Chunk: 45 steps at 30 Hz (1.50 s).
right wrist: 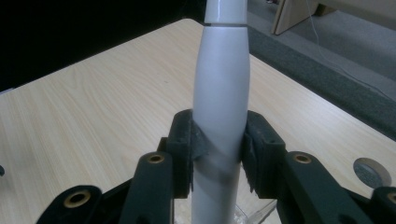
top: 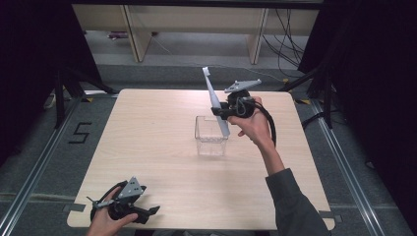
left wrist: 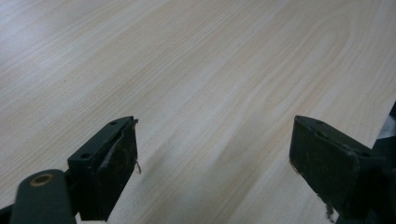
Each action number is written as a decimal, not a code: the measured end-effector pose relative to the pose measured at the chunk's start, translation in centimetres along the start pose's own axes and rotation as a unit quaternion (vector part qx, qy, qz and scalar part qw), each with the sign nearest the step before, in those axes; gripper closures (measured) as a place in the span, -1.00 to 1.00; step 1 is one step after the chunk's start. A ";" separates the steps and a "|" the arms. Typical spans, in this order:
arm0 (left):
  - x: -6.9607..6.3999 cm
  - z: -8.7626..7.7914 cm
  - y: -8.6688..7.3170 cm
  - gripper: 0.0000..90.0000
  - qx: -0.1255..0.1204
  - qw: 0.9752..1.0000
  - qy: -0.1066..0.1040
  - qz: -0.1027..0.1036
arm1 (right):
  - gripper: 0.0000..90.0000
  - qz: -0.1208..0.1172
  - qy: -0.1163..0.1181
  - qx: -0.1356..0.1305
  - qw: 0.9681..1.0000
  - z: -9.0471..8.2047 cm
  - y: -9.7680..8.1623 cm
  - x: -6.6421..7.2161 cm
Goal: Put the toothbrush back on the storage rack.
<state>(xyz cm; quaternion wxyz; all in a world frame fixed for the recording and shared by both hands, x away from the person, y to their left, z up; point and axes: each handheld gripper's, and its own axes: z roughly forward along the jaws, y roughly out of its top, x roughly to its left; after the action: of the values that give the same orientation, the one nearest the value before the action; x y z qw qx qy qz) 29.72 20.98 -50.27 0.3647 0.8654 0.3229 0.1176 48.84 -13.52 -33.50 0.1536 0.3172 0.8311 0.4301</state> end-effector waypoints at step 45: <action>-0.1 -0.1 -0.1 -0.67 0.000 1.000 0.000 -0.004 | 0.49 -0.033 -0.014 0.128 0.991 8.1 -2.2 0.3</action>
<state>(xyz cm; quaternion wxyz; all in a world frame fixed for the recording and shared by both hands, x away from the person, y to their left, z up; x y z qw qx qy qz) 29.58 21.05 -50.32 0.3653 0.8643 0.3258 0.1159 52.02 -9.25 -40.06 0.1378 0.3124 0.8873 0.3098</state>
